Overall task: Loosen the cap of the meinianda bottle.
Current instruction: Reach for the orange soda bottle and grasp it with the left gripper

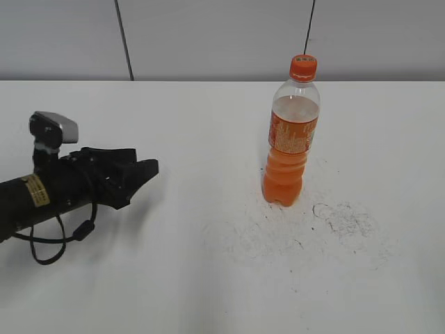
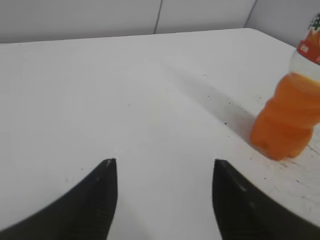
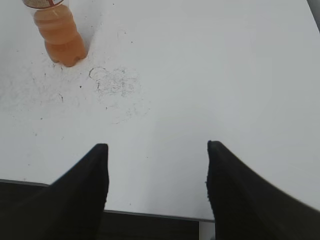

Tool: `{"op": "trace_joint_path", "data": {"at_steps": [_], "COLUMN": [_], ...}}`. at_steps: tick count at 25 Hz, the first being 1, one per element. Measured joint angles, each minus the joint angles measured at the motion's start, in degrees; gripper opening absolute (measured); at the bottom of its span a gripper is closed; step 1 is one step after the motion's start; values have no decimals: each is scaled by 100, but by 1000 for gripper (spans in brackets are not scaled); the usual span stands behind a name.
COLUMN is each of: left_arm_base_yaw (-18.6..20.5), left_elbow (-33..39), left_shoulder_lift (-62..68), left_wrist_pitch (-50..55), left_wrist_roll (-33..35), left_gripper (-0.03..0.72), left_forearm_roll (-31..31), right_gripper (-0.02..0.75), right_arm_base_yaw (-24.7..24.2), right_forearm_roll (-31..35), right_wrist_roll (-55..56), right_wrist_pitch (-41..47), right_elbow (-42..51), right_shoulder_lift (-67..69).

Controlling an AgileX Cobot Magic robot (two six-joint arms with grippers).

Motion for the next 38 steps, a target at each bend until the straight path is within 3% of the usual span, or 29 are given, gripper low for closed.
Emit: {"op": "trace_joint_path", "data": {"at_steps": [6,13,18,26,38], "left_arm_base_yaw": [0,-13,-311,-995,-1375], "left_elbow": [-1209,-2811,-3788,-4562,-5267], "left_shoulder_lift": [622,1322,1845,2359,2691], "left_wrist_pitch": [120,227,330,700,724], "left_wrist_roll": [-539,-1318,-1677,-1740,-2069], "left_gripper": [585,592,591,588,585], "left_forearm_roll": [1364,2922,3713,3975,3993], "right_gripper": [459,459,459,459,459], "right_arm_base_yaw": [0,0,0,0,0], "right_forearm_roll": [0,0,0,0,0], "right_wrist_roll": [0,0,0,0,0], "right_wrist_pitch": [-5,-5,-5,-5,-7], "right_elbow": [0,0,0,0,0], "right_shoulder_lift": [0,0,0,0,0]}}
